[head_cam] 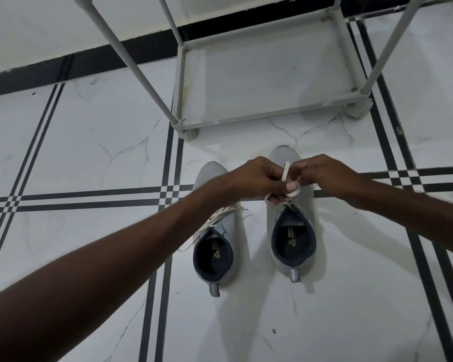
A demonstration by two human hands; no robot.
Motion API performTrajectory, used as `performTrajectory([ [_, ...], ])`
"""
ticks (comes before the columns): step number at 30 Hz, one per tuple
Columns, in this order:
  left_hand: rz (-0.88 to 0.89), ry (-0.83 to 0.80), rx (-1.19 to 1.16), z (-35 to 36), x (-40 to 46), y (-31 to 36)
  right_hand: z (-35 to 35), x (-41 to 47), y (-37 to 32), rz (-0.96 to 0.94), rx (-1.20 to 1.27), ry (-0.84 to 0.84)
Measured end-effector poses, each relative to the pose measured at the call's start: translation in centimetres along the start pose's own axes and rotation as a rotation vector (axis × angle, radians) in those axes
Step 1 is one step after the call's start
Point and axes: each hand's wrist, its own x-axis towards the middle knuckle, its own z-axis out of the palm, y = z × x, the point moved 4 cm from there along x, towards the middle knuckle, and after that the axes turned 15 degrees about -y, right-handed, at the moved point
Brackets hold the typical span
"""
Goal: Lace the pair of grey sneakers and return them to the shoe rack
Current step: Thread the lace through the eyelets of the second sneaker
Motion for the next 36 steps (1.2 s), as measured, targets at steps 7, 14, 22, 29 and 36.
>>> performTrajectory([
  [7,0.105,0.266,0.555,-0.8,-0.6,0.3,-0.2,-1.0,-0.1,-0.049,-0.420,0.029],
  [14,0.279,0.588,1.034,1.5,-0.4,0.3,0.1,0.5,0.9,0.003,-0.559,0.103],
  [22,0.314,0.742,0.924,1.6,-0.2,0.3,-0.2,1.7,0.9,0.050,0.294,-0.169],
  [29,0.130,0.690,0.259,0.3,-0.8,-1.9,-0.4,1.6,2.0,0.109,0.589,0.063],
  [36,0.008,0.557,-0.100,0.3,-1.8,-4.7,-1.8,1.2,1.6,0.052,0.421,0.067],
])
